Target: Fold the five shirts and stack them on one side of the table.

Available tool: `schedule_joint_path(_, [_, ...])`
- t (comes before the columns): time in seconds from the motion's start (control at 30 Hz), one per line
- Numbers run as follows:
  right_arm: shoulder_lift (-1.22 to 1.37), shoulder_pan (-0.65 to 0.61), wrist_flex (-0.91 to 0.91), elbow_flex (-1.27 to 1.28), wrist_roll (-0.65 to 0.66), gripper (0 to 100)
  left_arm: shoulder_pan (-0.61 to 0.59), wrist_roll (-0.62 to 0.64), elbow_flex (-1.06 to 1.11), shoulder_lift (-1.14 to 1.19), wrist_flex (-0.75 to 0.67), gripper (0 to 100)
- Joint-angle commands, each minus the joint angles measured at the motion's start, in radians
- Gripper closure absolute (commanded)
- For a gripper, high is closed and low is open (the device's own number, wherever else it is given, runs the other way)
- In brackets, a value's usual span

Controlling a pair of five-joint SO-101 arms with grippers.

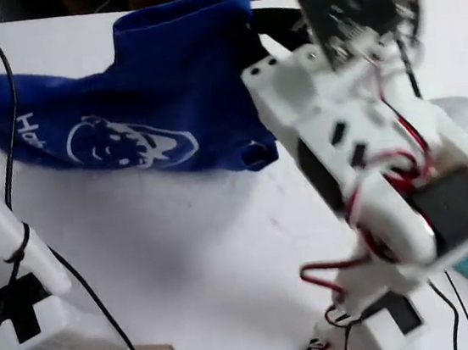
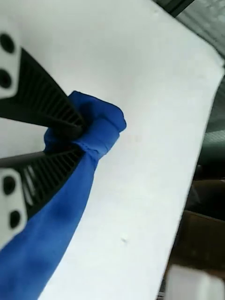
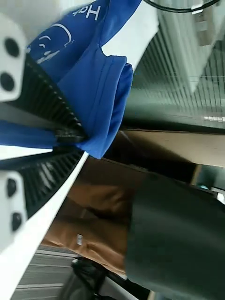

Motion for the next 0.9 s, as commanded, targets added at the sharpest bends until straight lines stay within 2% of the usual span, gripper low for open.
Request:
schedule_joint_path(0.0, [-0.067, 0.008, 0.015, -0.025, 0.002, 98.0, 0.009, -0.009, -0.084, -0.081, 0.014, 97])
schedule_joint_path(0.27, [-0.199, 0.01, 0.008, -0.021, 0.002, 98.0, 0.161, -0.06, -0.097, -0.334, 0.012, 97])
schedule_joint_path(0.47, [-0.277, 0.059, 0.007, -0.014, 0.002, 98.0, 0.17, -0.057, -0.097, -0.451, 0.012, 97])
schedule_joint_path(0.6, [-0.263, 0.122, 0.001, -0.014, 0.002, 98.0, 0.149, -0.035, -0.077, -0.437, 0.011, 97])
schedule_joint_path(0.73, [-0.179, 0.133, -0.021, -0.014, 0.0, 98.0, 0.15, 0.043, 0.062, -0.374, 0.0, 97])
schedule_joint_path(0.87, [-0.035, 0.133, -0.067, -0.014, 0.0, 98.0, 0.15, 0.121, 0.231, -0.285, -0.084, 97])
